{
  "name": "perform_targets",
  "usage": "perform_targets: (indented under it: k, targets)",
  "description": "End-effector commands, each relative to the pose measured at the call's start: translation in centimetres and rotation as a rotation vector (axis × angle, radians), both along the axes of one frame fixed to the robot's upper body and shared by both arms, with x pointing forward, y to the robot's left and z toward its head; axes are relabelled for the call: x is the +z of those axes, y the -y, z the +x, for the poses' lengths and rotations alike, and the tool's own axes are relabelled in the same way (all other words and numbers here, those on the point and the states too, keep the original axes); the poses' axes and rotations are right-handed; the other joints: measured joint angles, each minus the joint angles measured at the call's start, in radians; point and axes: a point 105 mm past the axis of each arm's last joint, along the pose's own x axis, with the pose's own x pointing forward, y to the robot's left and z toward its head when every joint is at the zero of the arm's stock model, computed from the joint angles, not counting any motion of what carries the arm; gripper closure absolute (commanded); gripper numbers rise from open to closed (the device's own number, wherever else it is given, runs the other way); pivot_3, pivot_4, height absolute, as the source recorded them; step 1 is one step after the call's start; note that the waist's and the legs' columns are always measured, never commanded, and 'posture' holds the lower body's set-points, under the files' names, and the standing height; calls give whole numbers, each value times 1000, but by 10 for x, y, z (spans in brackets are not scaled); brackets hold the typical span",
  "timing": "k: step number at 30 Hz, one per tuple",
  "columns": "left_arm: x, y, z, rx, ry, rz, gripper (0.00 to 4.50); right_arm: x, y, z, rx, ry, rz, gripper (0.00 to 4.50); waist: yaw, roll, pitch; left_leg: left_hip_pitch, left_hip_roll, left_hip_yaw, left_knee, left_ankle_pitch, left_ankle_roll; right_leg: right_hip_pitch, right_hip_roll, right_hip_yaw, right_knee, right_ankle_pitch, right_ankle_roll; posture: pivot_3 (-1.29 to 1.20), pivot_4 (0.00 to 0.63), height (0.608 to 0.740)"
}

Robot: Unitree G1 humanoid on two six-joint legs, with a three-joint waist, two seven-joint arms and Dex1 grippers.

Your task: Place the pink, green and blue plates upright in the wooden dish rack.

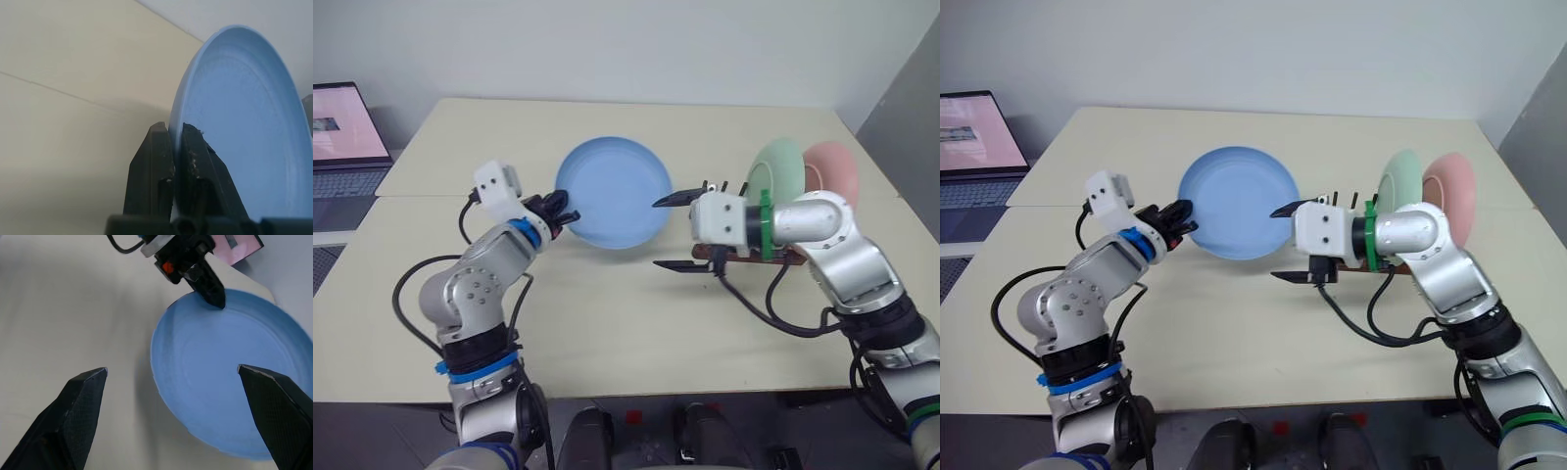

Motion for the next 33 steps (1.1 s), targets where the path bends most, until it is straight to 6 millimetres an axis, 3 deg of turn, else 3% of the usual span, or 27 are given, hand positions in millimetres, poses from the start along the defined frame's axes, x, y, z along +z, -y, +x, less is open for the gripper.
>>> perform_targets:
  k: [1,10,14,23,27,33]
  targets:
    - [26,4,2,32,78,12,4491,4,-8,12,-17,173,-71,0,-1,0,0,0,0,0,0,0,0,0,1,0,0,0,0,0,150,738]
    - [34,11,5,20,75,-13,4491,-11,-17,45,-61,392,-208,0,0,0,0,0,0,0,0,0,0,0,1,0,0,0,0,0,150,738]
    - [33,14,4,0,67,-28,4500,-14,-22,55,-84,428,-198,909,0,0,0,0,1,0,0,0,-1,0,1,0,-1,0,0,0,150,738]
    - [28,14,2,-26,38,-30,4500,-10,-25,60,-89,464,-166,4369,0,0,0,0,1,0,0,1,-2,0,1,0,0,0,0,0,150,738]
    - [35,19,-3,-110,84,4,4500,-3,-27,59,-85,480,-133,4446,-1,0,0,0,1,0,0,1,-2,0,1,0,0,0,0,0,150,738]
    - [74,4,-36,-426,373,206,2879,28,-18,45,-80,493,-29,4500,-7,0,1,0,1,0,-2,4,-7,-1,1,-1,0,0,0,0,150,738]
